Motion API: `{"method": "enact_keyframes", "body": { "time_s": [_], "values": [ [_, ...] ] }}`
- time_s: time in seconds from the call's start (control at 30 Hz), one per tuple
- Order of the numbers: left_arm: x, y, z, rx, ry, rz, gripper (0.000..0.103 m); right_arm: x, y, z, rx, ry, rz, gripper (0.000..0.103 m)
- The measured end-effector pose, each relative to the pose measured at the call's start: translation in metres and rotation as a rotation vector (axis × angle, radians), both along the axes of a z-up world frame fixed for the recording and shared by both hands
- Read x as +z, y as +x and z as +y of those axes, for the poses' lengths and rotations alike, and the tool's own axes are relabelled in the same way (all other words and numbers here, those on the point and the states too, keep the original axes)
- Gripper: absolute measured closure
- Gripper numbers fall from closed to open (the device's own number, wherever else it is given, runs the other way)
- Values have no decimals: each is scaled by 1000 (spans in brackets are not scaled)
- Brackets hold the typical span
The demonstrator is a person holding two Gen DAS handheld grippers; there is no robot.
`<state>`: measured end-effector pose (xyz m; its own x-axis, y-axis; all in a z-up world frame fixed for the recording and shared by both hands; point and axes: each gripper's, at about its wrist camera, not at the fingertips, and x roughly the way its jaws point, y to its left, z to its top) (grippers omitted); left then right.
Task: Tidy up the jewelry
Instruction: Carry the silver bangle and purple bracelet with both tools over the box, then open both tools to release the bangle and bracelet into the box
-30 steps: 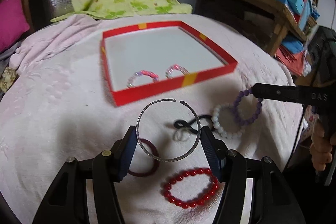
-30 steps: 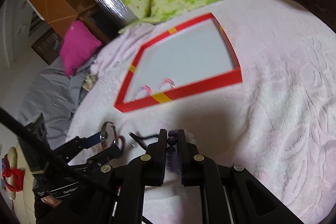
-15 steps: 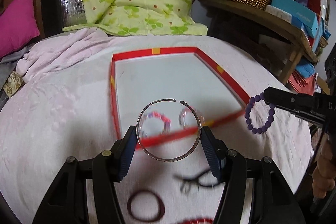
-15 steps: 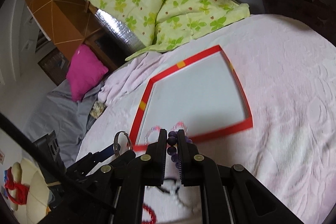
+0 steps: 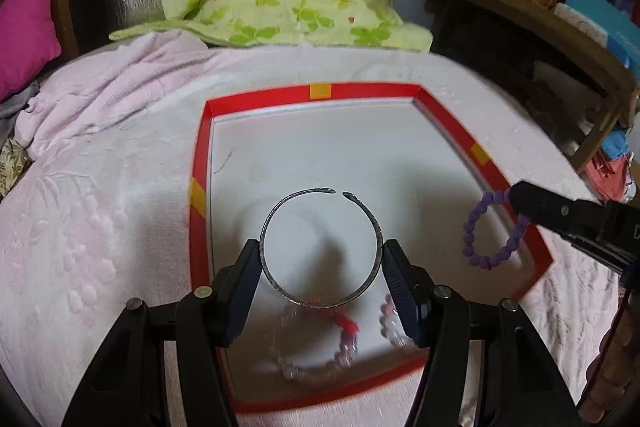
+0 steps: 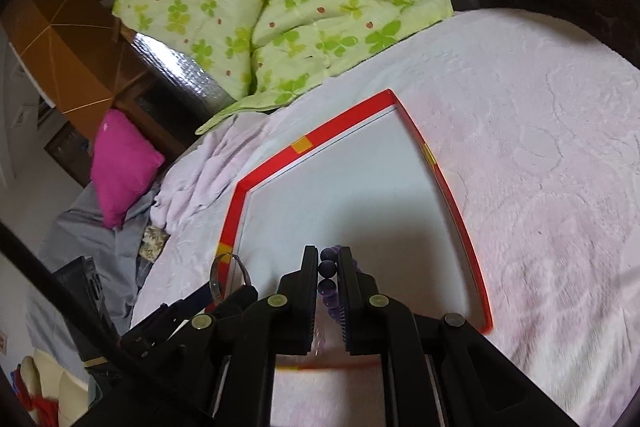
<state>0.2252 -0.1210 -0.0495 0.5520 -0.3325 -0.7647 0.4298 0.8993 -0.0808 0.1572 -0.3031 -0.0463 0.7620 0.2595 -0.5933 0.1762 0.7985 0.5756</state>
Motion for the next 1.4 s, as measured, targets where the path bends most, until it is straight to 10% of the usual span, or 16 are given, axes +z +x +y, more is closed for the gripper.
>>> {"method": "enact_keyframes", "body": {
  "time_s": [0.37, 0.53, 1.0, 1.4],
  "values": [
    [-12, 8, -15, 3, 60, 53, 39, -15, 26, -15, -91, -21, 60, 88],
    [2, -6, -12, 8, 64, 9, 39, -11, 9, -31, -142, -31, 68, 57],
    [16, -64, 62, 130, 140, -113, 37, 24, -42, -10, -61, -77, -14, 57],
    [1, -129, 114, 170, 89, -45, 36, 6, -92, 44, 73, -130, 83, 57]
  ]
}}
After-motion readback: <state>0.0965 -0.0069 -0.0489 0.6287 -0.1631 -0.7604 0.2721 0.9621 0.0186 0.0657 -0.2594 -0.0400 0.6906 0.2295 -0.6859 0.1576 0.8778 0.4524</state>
